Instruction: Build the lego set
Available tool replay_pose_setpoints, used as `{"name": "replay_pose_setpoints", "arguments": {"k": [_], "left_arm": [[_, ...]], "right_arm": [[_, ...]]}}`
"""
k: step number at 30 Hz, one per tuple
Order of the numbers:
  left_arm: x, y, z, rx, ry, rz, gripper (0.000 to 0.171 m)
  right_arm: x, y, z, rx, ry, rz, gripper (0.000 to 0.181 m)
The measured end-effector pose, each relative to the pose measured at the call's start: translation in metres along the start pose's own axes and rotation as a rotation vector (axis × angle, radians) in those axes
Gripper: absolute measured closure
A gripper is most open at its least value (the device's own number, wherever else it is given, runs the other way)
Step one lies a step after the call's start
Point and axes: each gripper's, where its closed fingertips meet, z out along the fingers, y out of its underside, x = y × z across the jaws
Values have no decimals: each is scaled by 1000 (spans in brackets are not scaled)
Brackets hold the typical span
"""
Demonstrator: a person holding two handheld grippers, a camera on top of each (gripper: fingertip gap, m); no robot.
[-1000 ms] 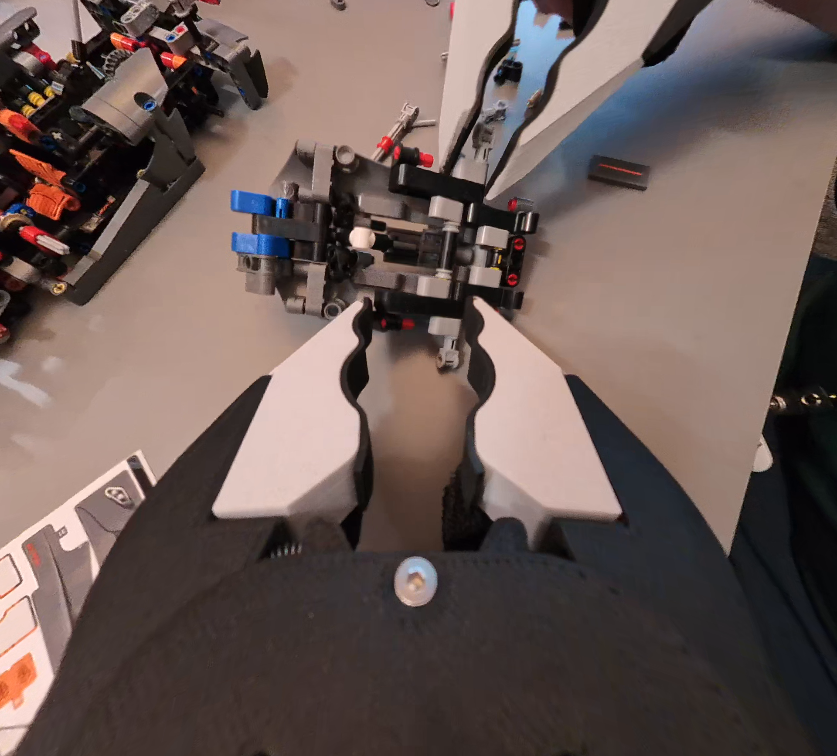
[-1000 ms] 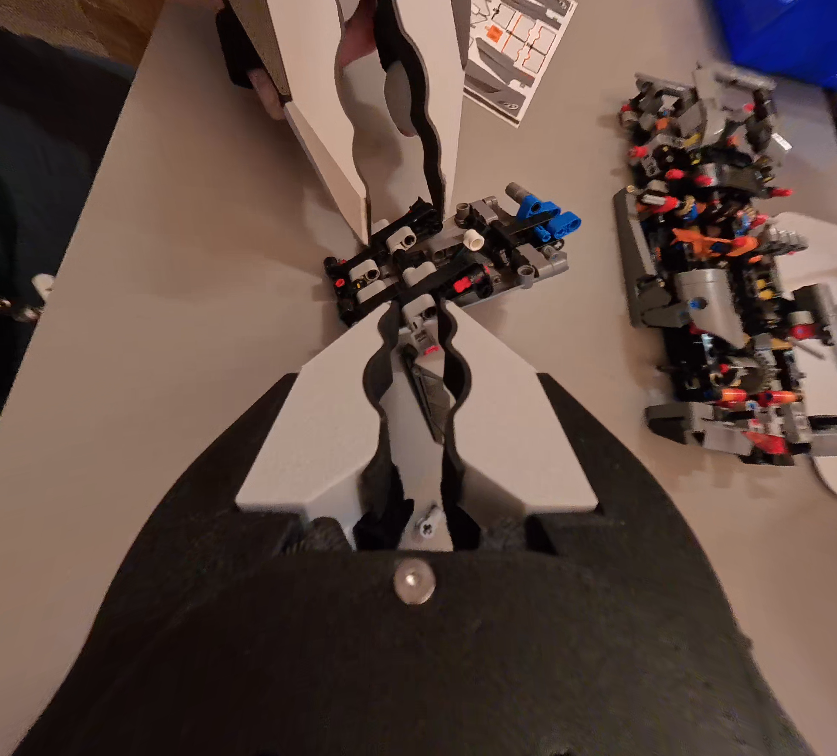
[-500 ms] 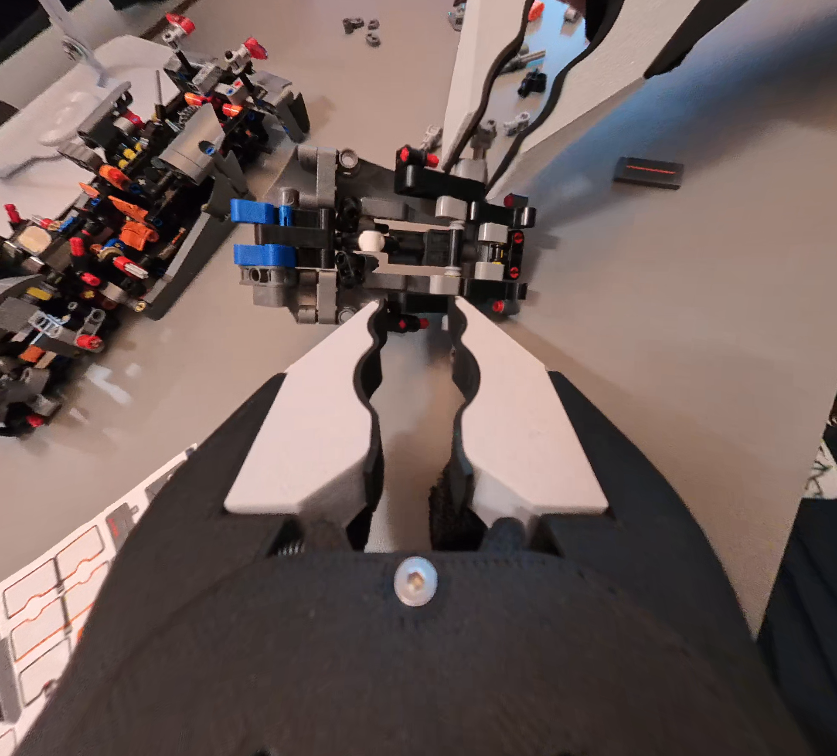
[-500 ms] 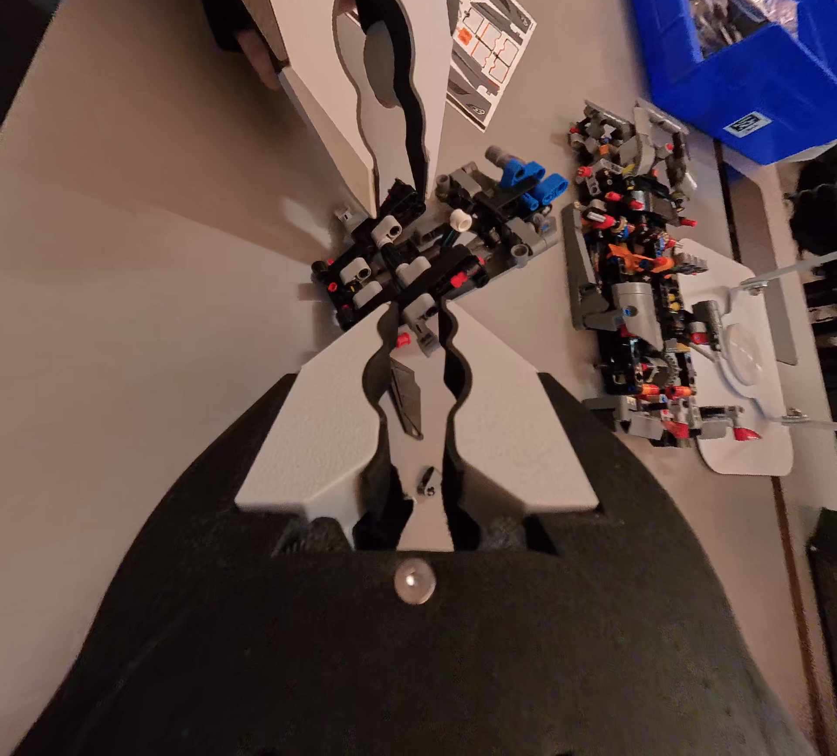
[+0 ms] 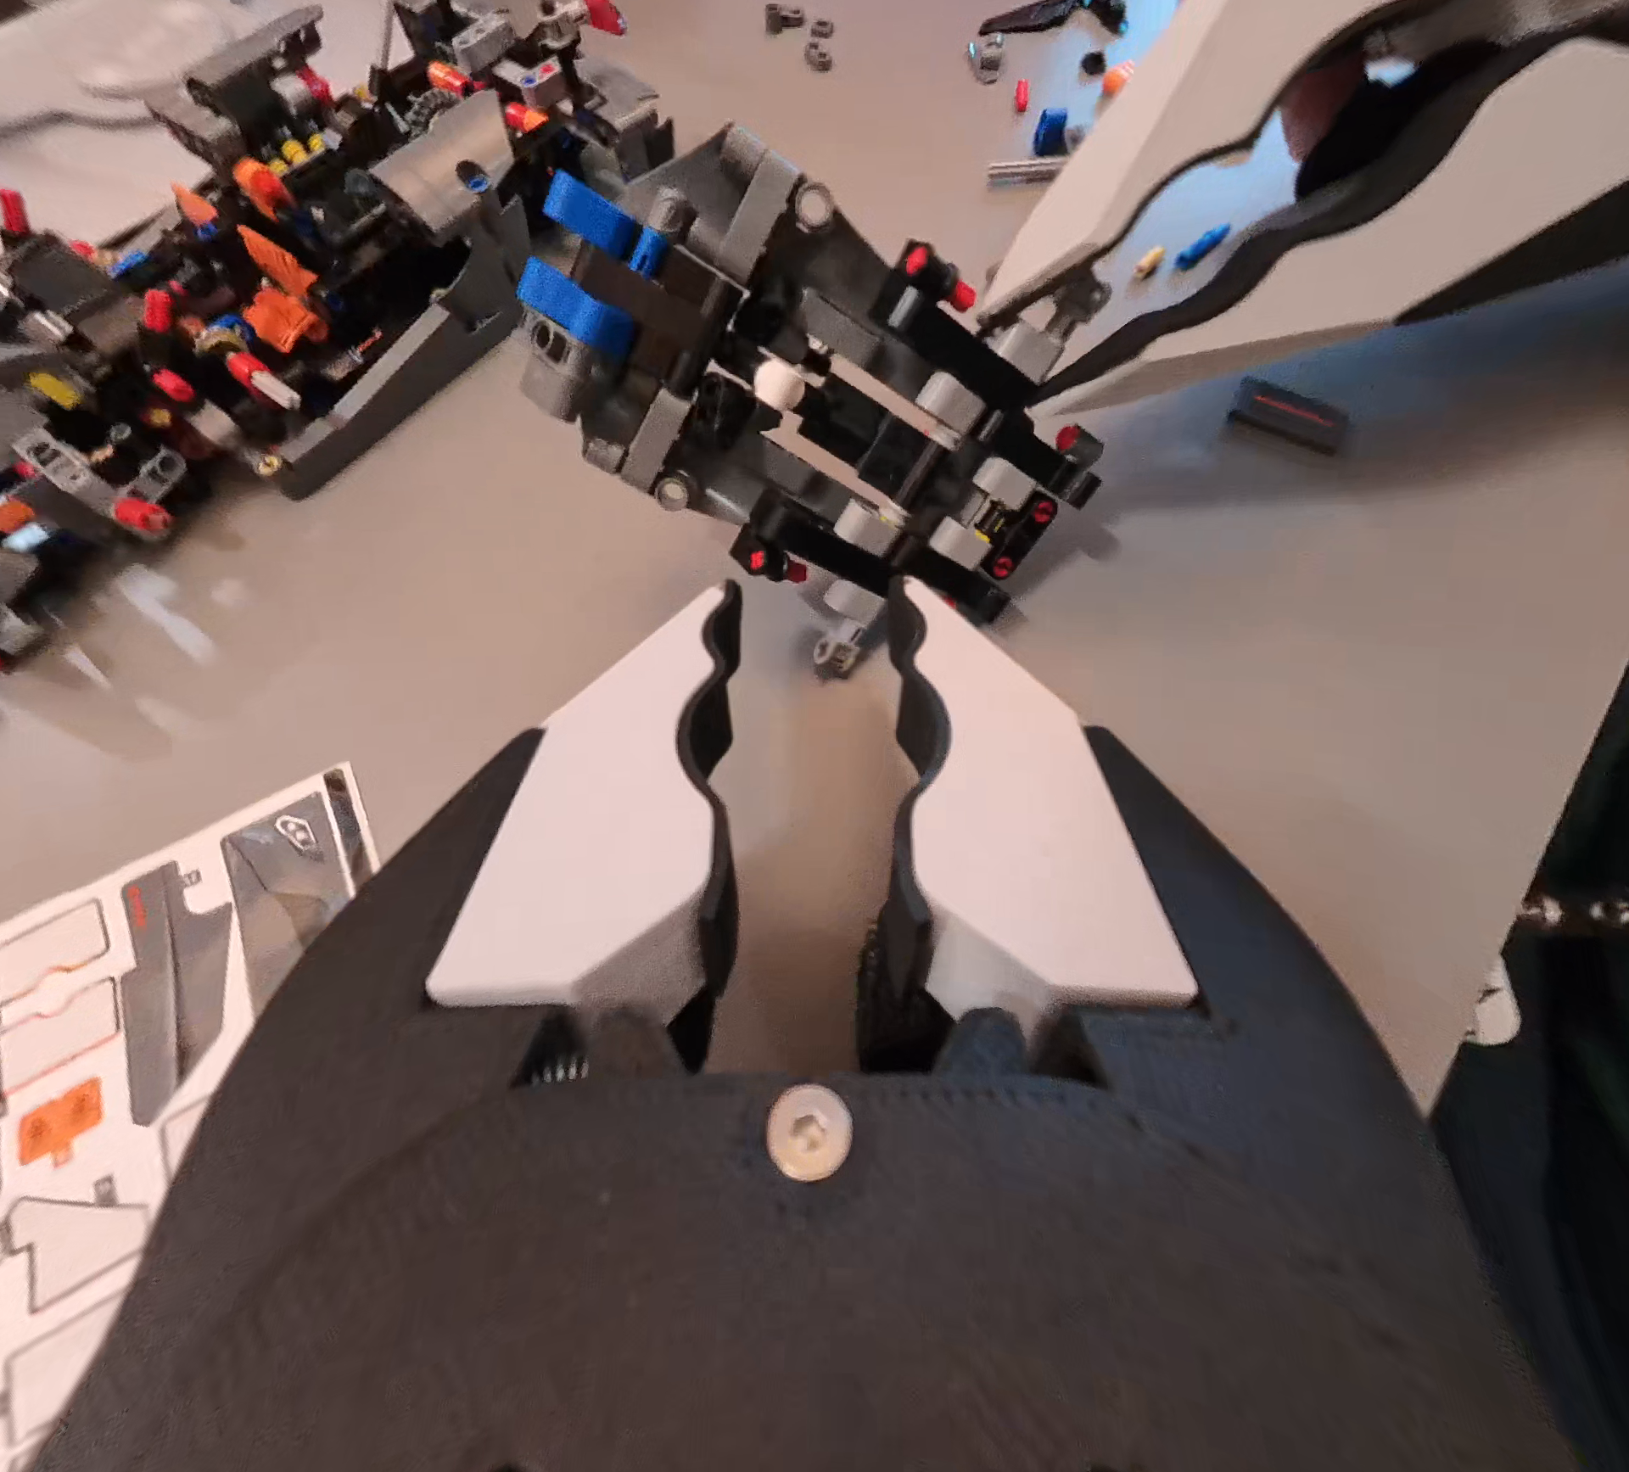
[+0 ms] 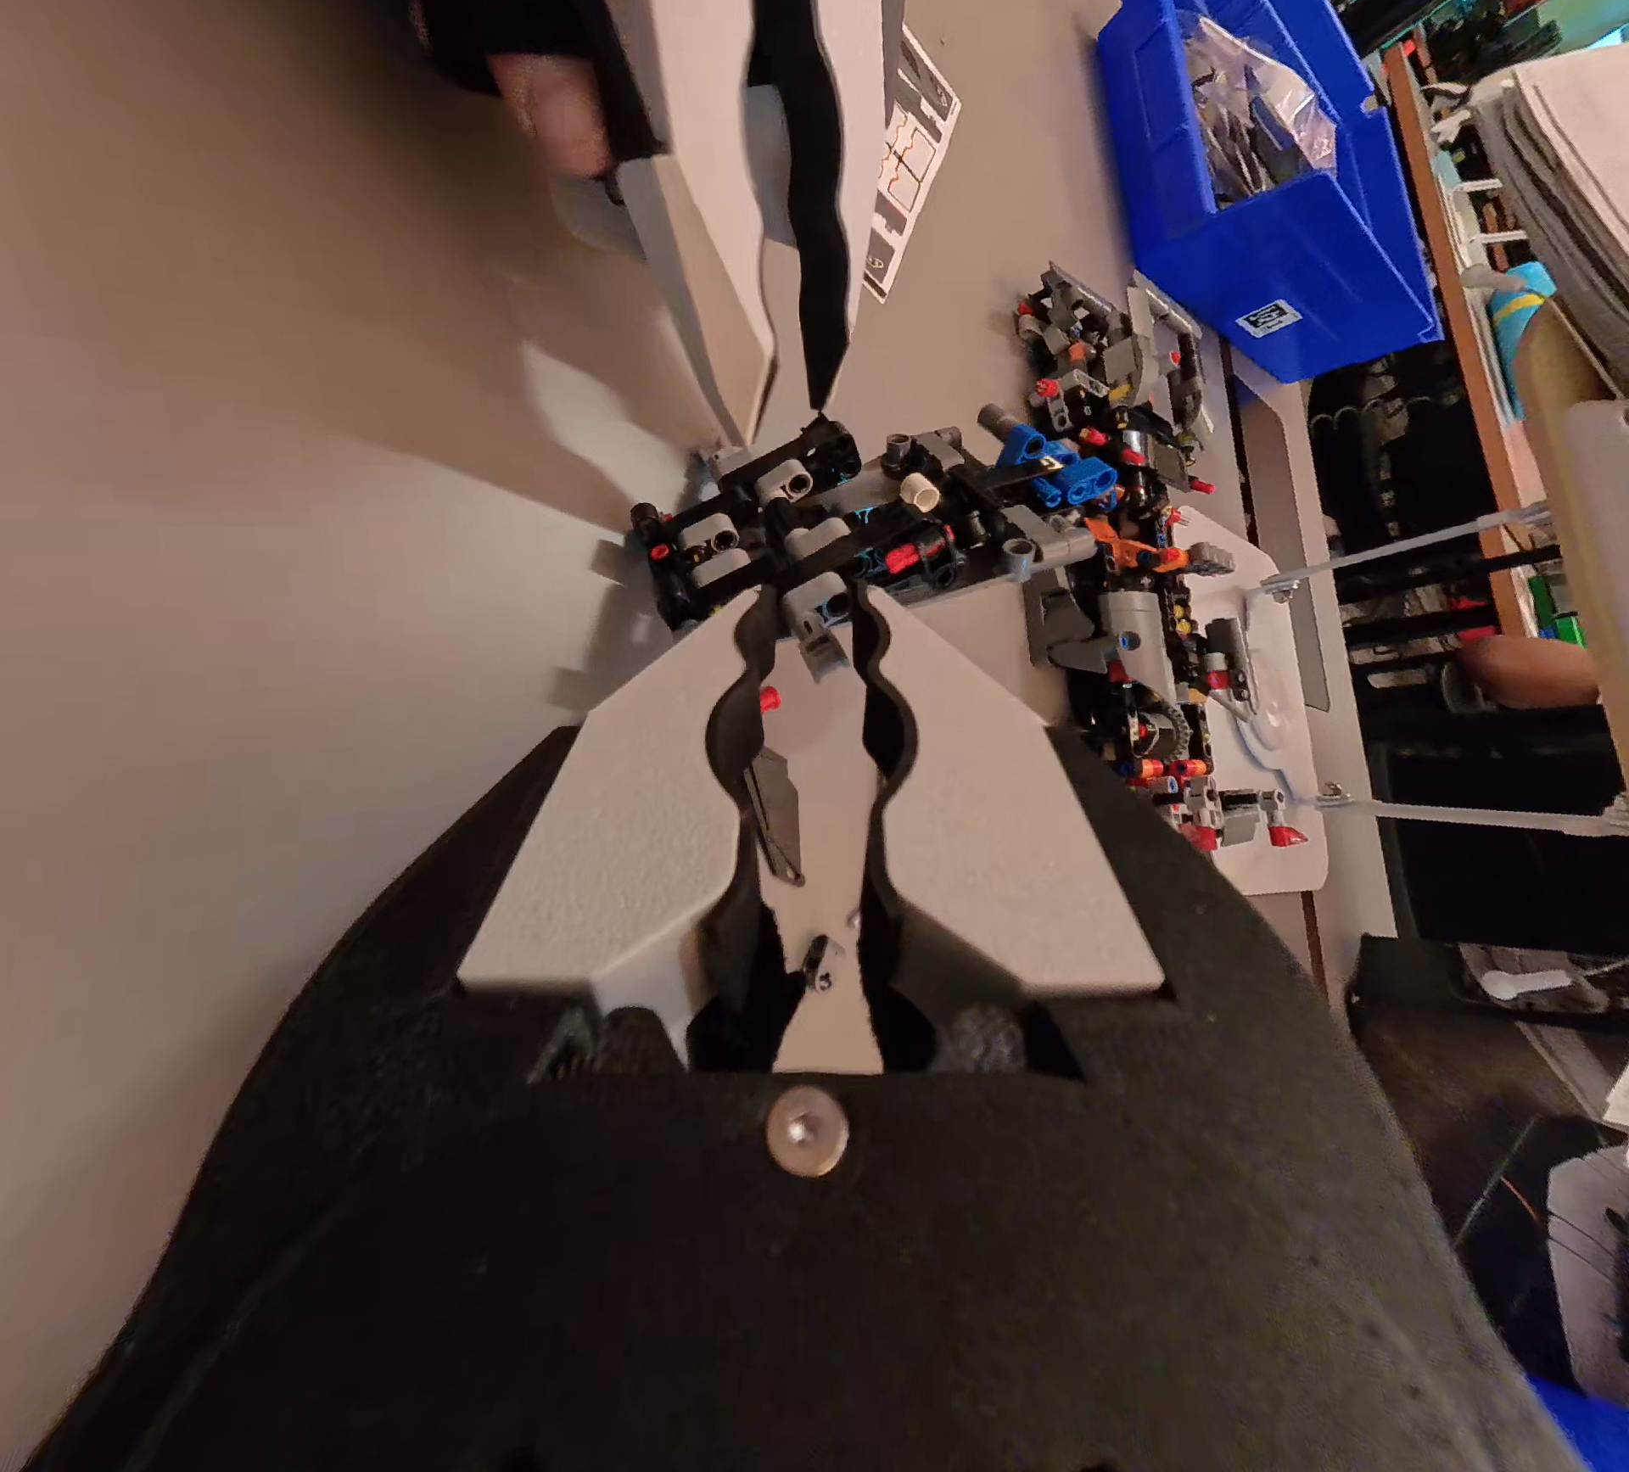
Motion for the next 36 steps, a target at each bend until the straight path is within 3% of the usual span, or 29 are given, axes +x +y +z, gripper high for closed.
{"name": "replay_pose_setpoints", "arguments": {"k": [5, 14, 24, 31, 36], "left_arm": [[-2, 0, 5, -29, 48, -143, 138], [-13, -12, 4, 67, 191, -489, 137], [-15, -9, 13, 46, 162, -522, 155], [-21, -29, 3, 211, 204, -574, 156], [-26, -51, -10, 384, 300, -659, 157]], "right_arm": [[-2, -7, 3, -9, 12, -25, 166], [-5, -15, 7, -22, 44, -69, 167], [-9, -24, 8, -10, 57, -103, 167], [-1, -34, -4, 90, 38, 51, 161], [18, -41, -24, 218, 7, 290, 158]]}}
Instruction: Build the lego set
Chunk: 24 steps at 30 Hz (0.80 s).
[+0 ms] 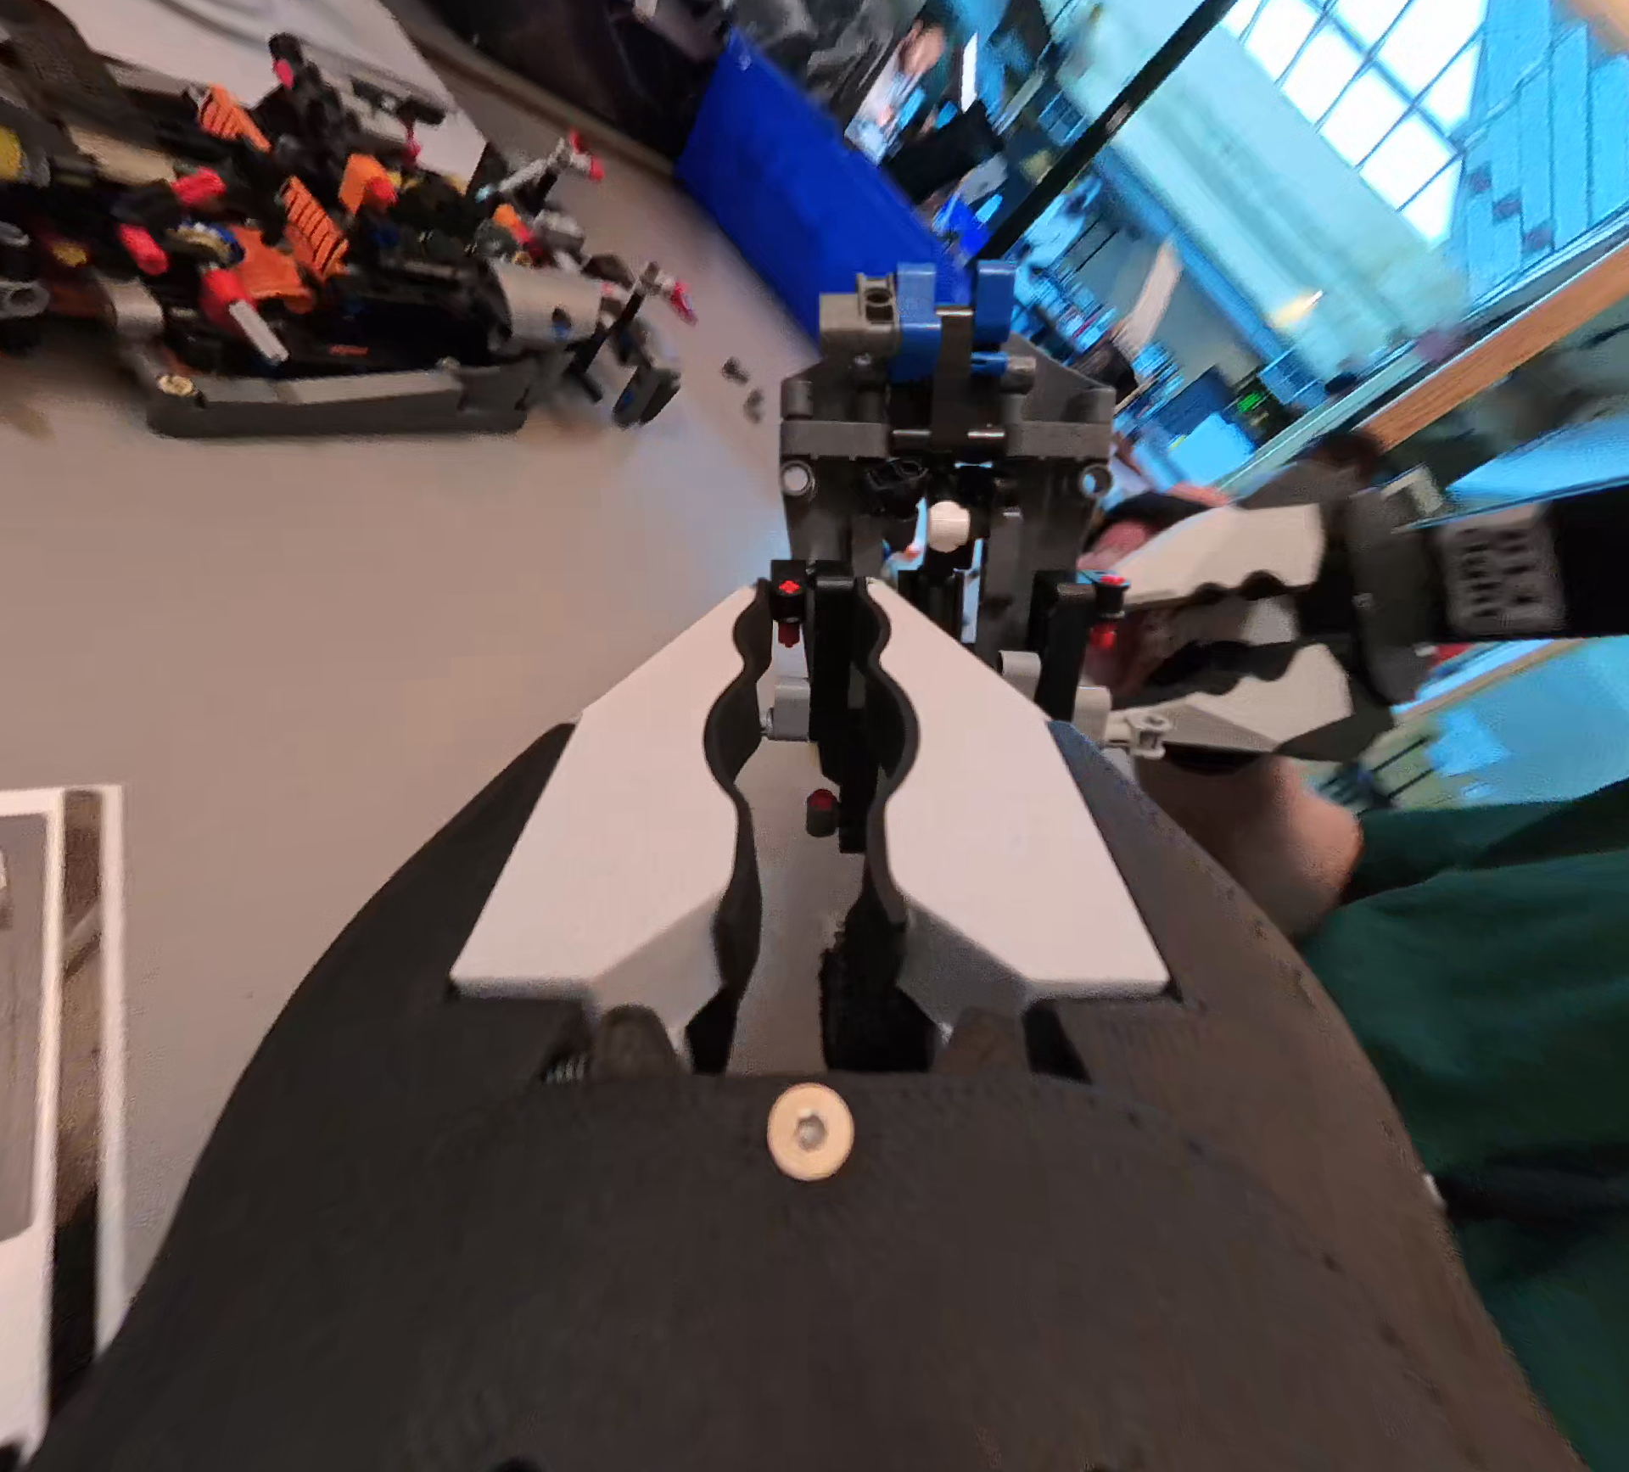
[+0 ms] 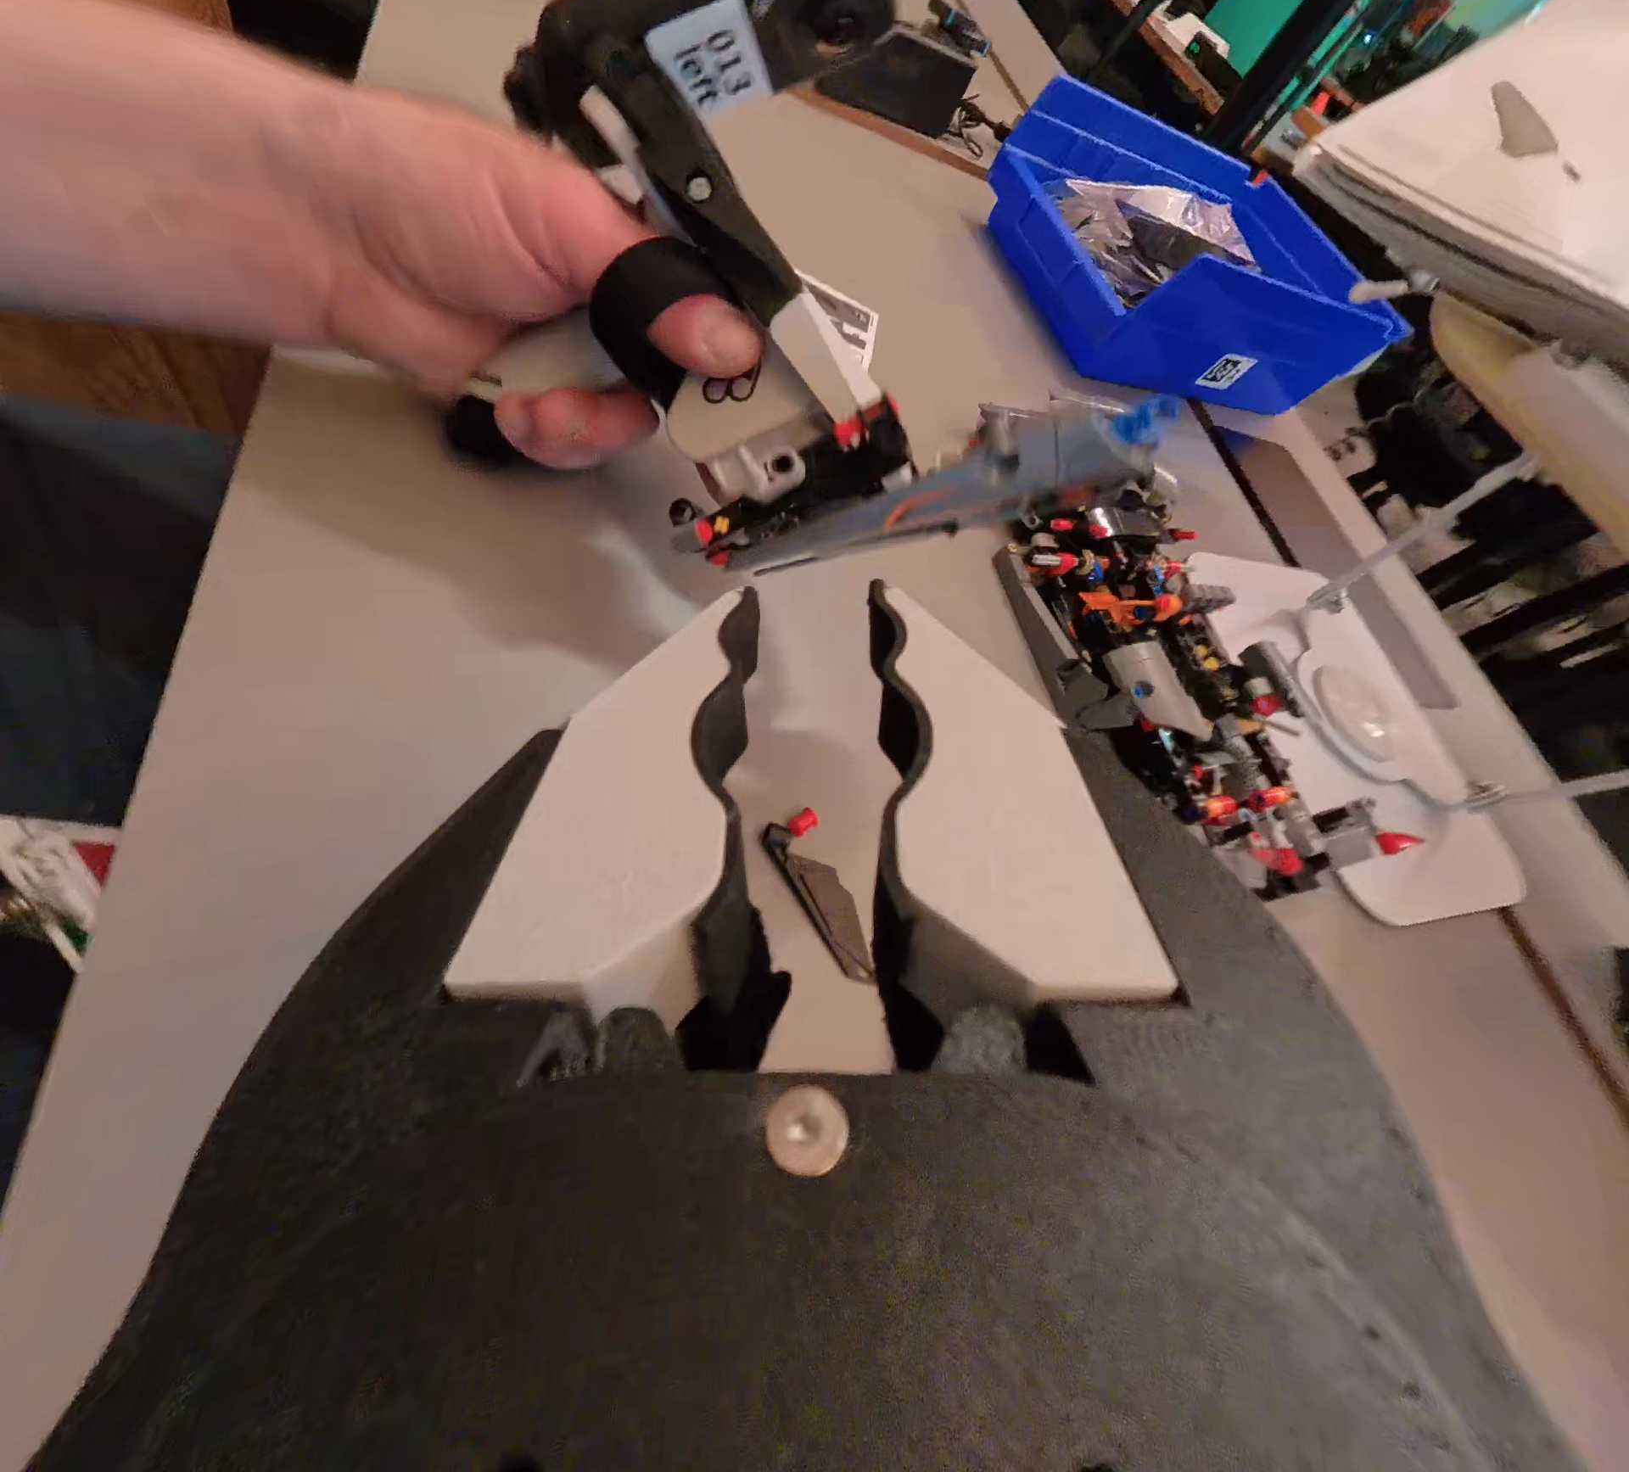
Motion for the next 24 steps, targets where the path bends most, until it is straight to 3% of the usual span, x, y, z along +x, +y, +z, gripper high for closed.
{"name": "replay_pose_setpoints", "arguments": {"k": [4, 13, 18, 24], "left_arm": [[15, -24, -3, 167, 150, -111, 157], [48, -50, -2, 407, 454, -341, 157], [47, -56, -2, 483, 486, -387, 157], [46, -64, -4, 535, 463, -354, 156]], "right_arm": [[7, -5, 2, 35, -6, 136, 153], [18, -33, 13, 104, 168, 44, 151], [18, -41, 9, 108, 208, -51, 153], [17, -46, 1, 157, 149, 54, 150]]}}
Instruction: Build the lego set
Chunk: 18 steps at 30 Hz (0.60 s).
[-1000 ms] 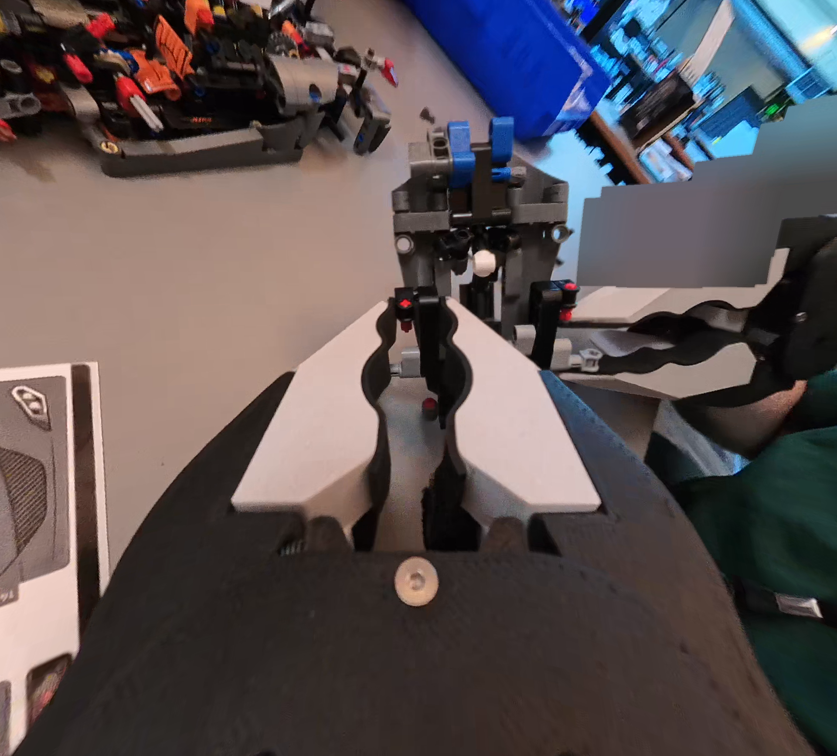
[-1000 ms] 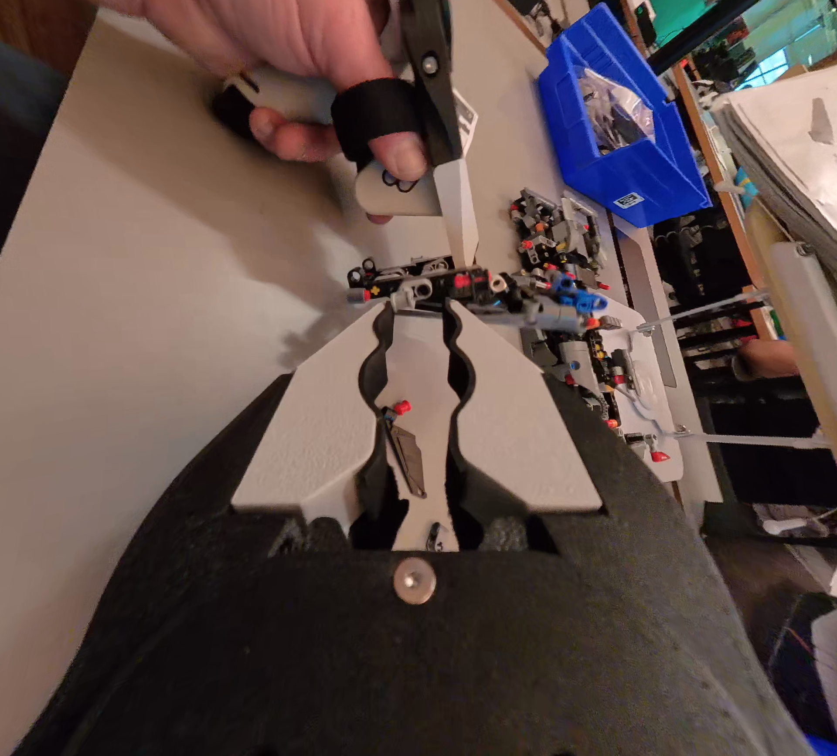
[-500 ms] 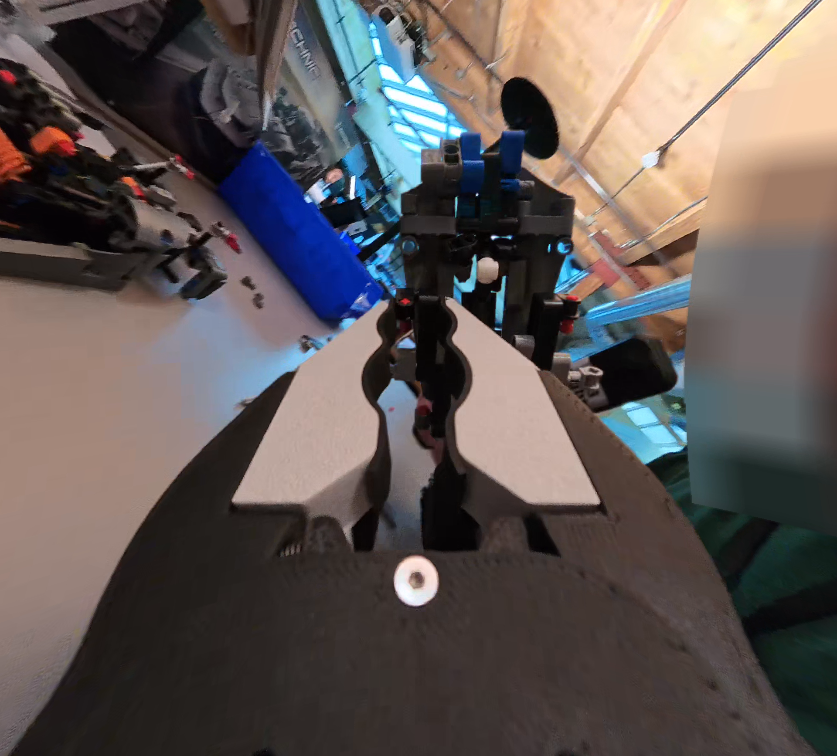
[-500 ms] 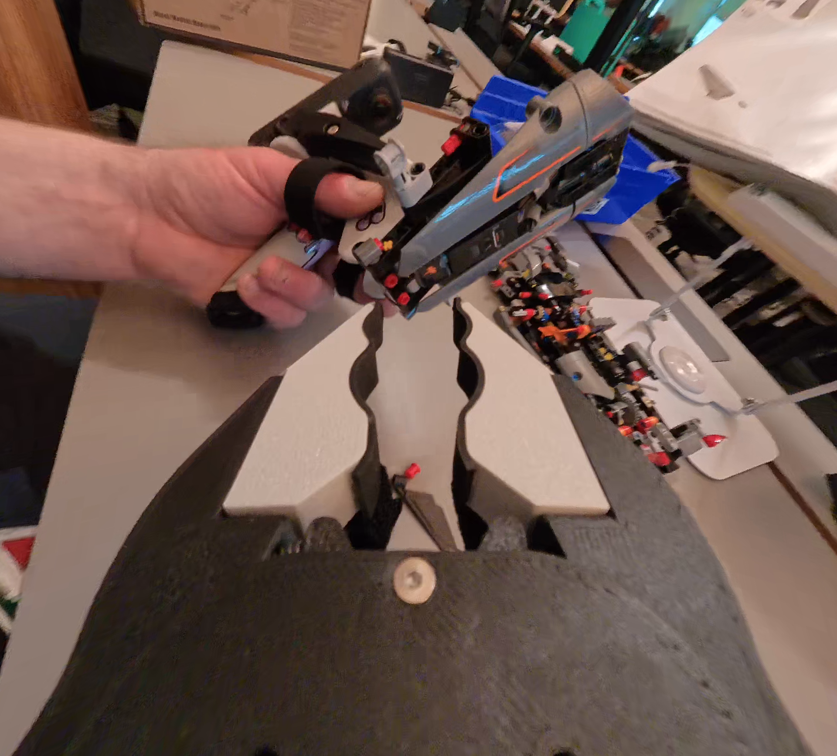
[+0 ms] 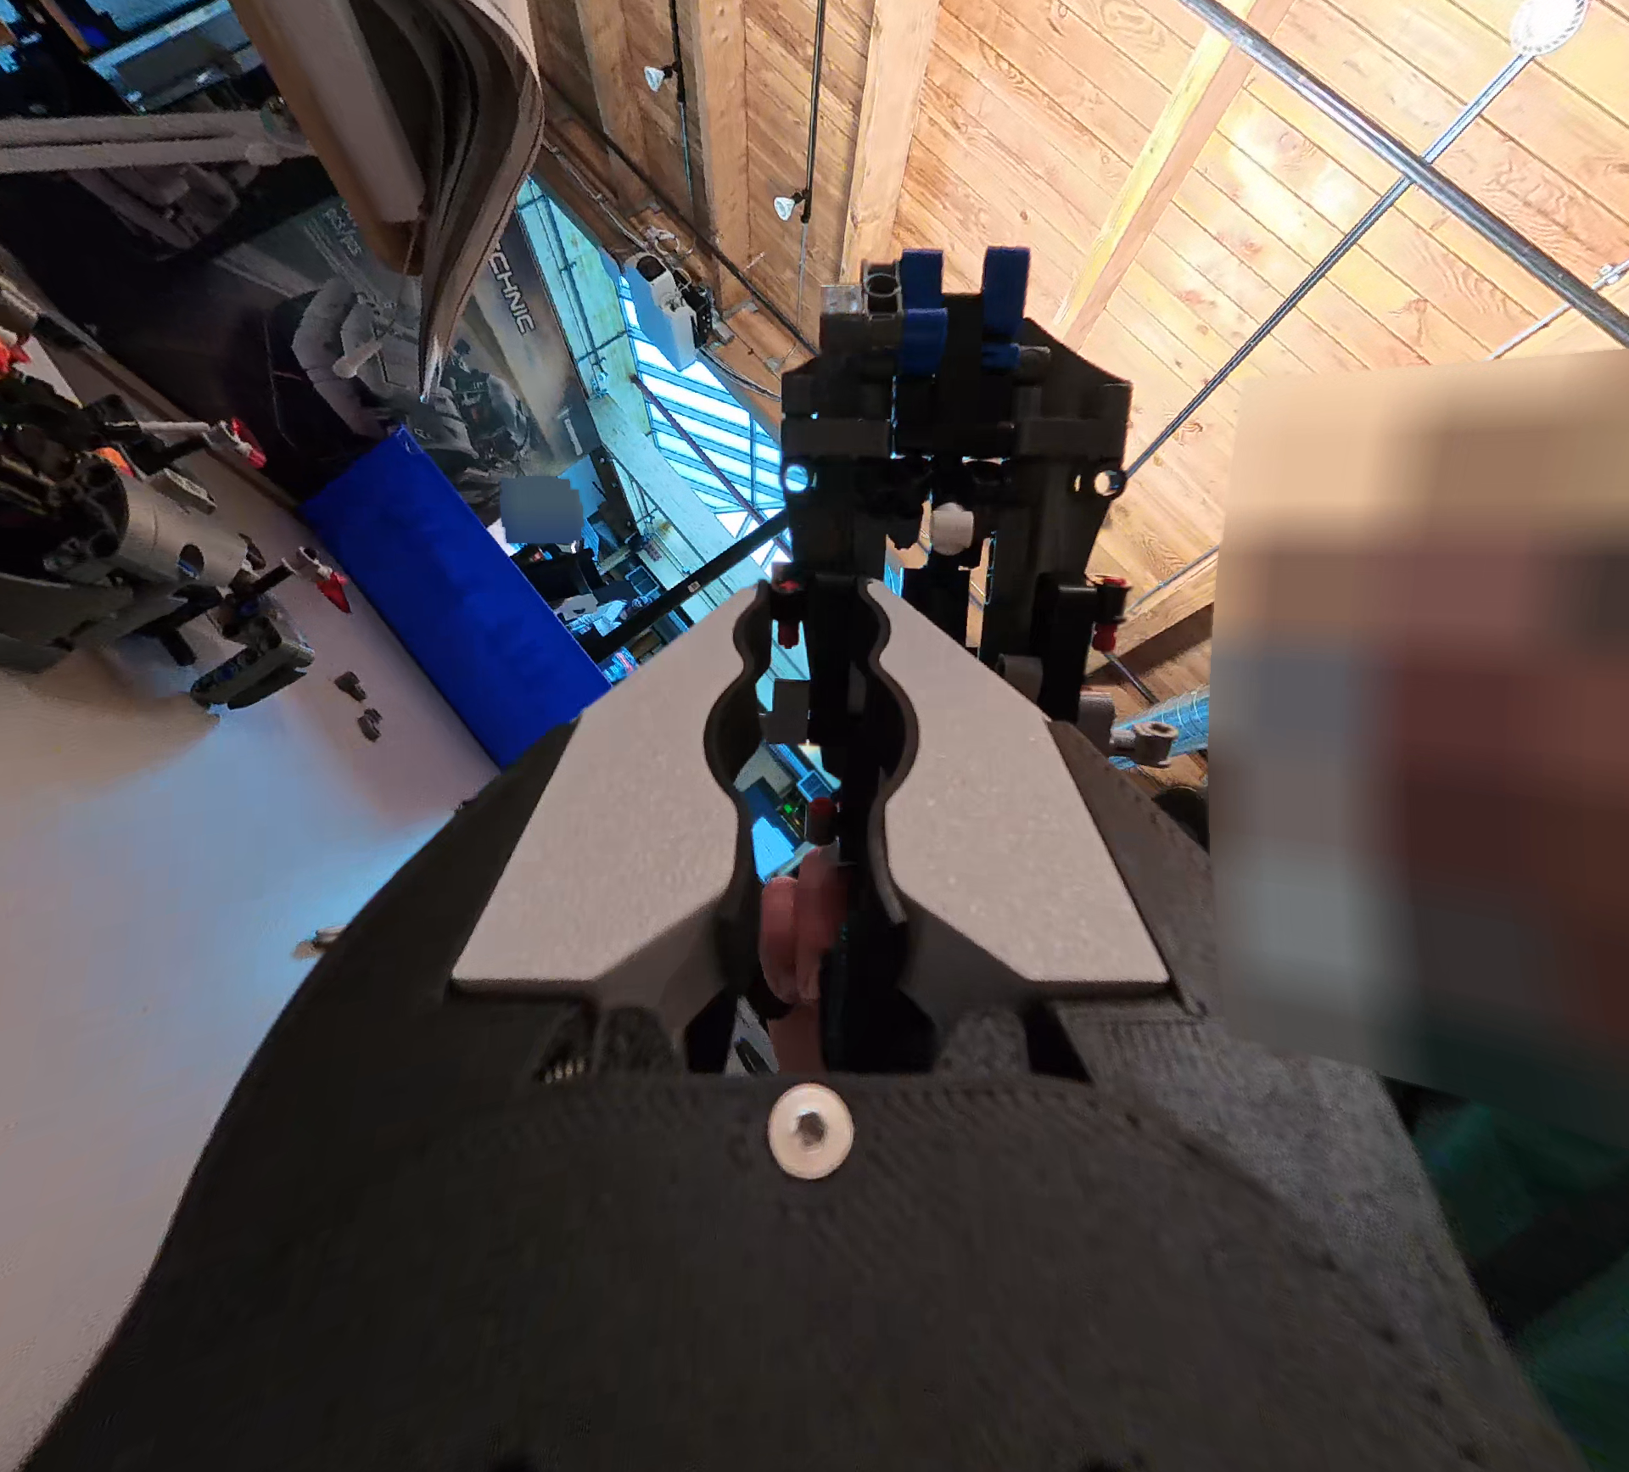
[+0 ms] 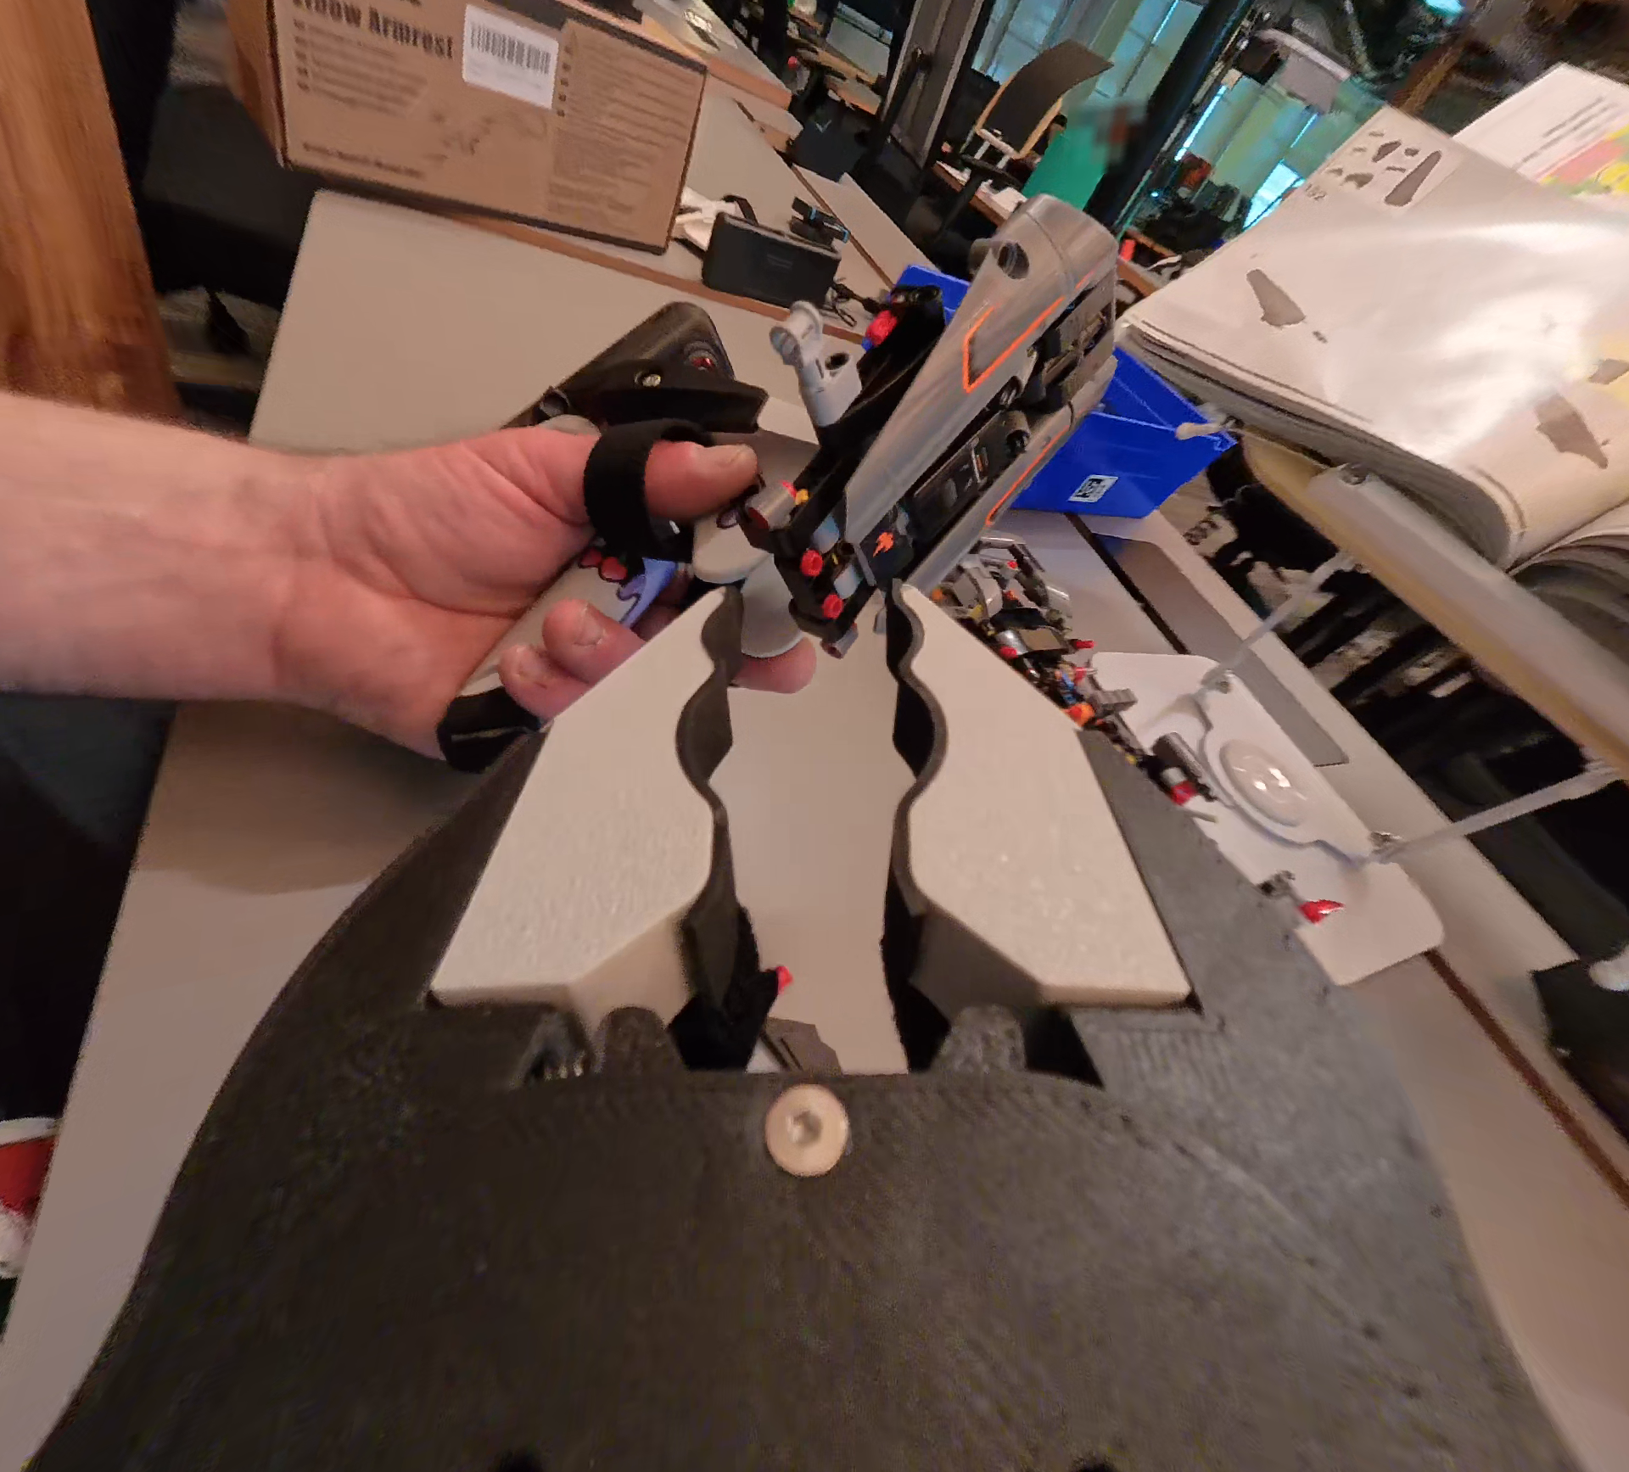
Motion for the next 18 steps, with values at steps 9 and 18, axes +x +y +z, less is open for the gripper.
{"name": "replay_pose_setpoints", "arguments": {"k": [9, 18], "left_arm": [[-4, -8, 1, 23, -91, 92, 157], [-2, 2, 9, -42, -149, 186, 157]], "right_arm": [[12, -7, -7, 92, -99, 293, 143], [25, -4, -1, 84, -114, 334, 160]]}}
